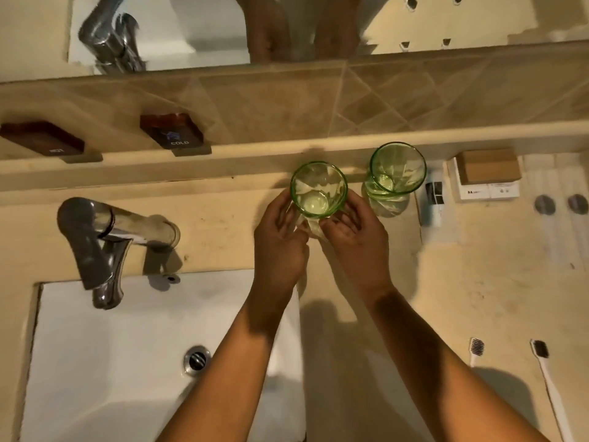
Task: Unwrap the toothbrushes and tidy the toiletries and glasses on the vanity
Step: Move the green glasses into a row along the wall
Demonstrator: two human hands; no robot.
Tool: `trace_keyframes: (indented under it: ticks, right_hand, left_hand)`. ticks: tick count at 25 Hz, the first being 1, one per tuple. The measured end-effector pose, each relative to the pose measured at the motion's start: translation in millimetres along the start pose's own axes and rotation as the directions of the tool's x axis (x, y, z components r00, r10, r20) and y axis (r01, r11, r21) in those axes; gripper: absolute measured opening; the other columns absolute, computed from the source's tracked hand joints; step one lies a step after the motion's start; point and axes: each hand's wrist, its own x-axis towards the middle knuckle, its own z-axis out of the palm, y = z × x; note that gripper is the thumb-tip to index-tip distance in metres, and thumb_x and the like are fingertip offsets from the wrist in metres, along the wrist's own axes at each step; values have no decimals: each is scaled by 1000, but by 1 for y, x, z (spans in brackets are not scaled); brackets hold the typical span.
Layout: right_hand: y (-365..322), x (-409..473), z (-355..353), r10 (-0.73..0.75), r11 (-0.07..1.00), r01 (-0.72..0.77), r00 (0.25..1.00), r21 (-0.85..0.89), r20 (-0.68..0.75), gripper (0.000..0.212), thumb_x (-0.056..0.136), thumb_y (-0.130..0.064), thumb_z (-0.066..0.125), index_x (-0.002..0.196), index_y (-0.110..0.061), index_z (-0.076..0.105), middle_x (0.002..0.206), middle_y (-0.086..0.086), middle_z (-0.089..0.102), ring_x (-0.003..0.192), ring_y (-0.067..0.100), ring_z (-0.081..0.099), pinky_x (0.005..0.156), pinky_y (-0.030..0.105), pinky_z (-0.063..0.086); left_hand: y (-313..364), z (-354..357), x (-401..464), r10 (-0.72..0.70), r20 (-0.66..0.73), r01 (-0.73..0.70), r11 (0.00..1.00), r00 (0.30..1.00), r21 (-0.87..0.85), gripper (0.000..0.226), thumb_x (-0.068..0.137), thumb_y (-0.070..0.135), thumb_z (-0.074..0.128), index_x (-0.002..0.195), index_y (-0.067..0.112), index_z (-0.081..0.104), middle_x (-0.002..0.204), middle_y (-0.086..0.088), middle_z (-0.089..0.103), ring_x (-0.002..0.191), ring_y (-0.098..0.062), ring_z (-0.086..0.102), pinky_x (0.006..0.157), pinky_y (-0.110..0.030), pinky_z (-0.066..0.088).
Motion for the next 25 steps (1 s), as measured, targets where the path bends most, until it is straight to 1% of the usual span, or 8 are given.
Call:
trace_keyframes:
  ticks: [2, 3, 8, 13, 15, 19, 21, 25]
  right_hand:
    - [2, 7, 4, -11, 1000, 11, 1000, -1, -4, 55, 86, 0, 68, 137, -17, 57, 122, -6, 72, 110, 2, 68, 96, 28, 56]
    - [2, 10, 5, -16, 1000, 16, 1000, 0, -9, 55, 86, 0, 68, 137, -17, 57, 123, -5, 72, 110, 3, 68, 96, 28, 56]
    - [9, 19, 7, 12, 999, -10, 999, 43, -31, 56, 86, 2, 69, 138, -15, 56, 124, -2, 71, 112, 8, 69, 98, 36, 55]
    - [11, 22, 8, 14, 999, -13, 999, 43, -35, 56, 87, 2, 69, 138, -14, 56, 123, -3, 72, 111, 6, 69, 97, 33, 56]
    - [11, 24, 8, 13, 999, -12, 999, 31, -34, 56, 87, 0, 70, 138, -15, 55, 123, -3, 72, 110, 6, 69, 96, 32, 57]
    - [11, 27, 9, 12, 1000, -11, 999, 29, -36, 55, 87, -2, 69, 138, -16, 55, 124, -2, 72, 111, 8, 69, 97, 37, 57]
    - [11, 27, 9, 8, 1000, -8, 999, 22, -34, 56, 87, -2, 69, 139, -16, 53, 124, -2, 71, 112, 8, 69, 97, 37, 57]
    - [12, 27, 9, -6, 1000, 6, 1000, -5, -30, 57, 88, -5, 68, 141, -18, 51, 127, -4, 70, 114, 8, 68, 98, 40, 57]
  left_hand:
    - [-1, 0, 10, -1, 5, 1, 1000, 1000, -30, 59, 88, -20, 55, 136, 14, 55, 125, 11, 64, 122, 0, 59, 78, -10, 51]
    - [0, 0, 12, 4, 11, -4, 999, 1000, -33, 59, 88, -20, 54, 135, 16, 55, 125, 12, 64, 122, 0, 58, 77, -10, 51]
    - [-4, 0, 23, 14, 42, -14, 1000, 999, 1, 59, 89, -17, 56, 137, 17, 55, 123, 19, 64, 125, 0, 57, 86, -11, 51]
    - [-5, 2, 26, -4, 39, 4, 1000, 999, -13, 59, 89, -16, 58, 133, 24, 56, 119, 25, 64, 122, 6, 57, 95, -17, 51]
    - [-7, 3, 28, -10, 33, 10, 1000, 999, -8, 58, 90, -15, 58, 136, 21, 55, 120, 23, 63, 122, 6, 57, 95, -18, 52]
    - [-8, 5, 31, -18, 25, 18, 1000, 1000, -11, 60, 90, -15, 57, 139, 20, 54, 123, 21, 63, 126, -1, 58, 100, -23, 52]
    - [-8, 5, 32, -18, 30, 19, 1000, 999, -5, 62, 89, -16, 56, 139, 21, 54, 124, 21, 64, 125, 0, 58, 100, -22, 52]
    - [-8, 6, 31, -19, 35, 19, 1000, 999, 4, 64, 90, -15, 55, 143, 21, 51, 136, 10, 62, 129, -2, 56, 95, -17, 52]
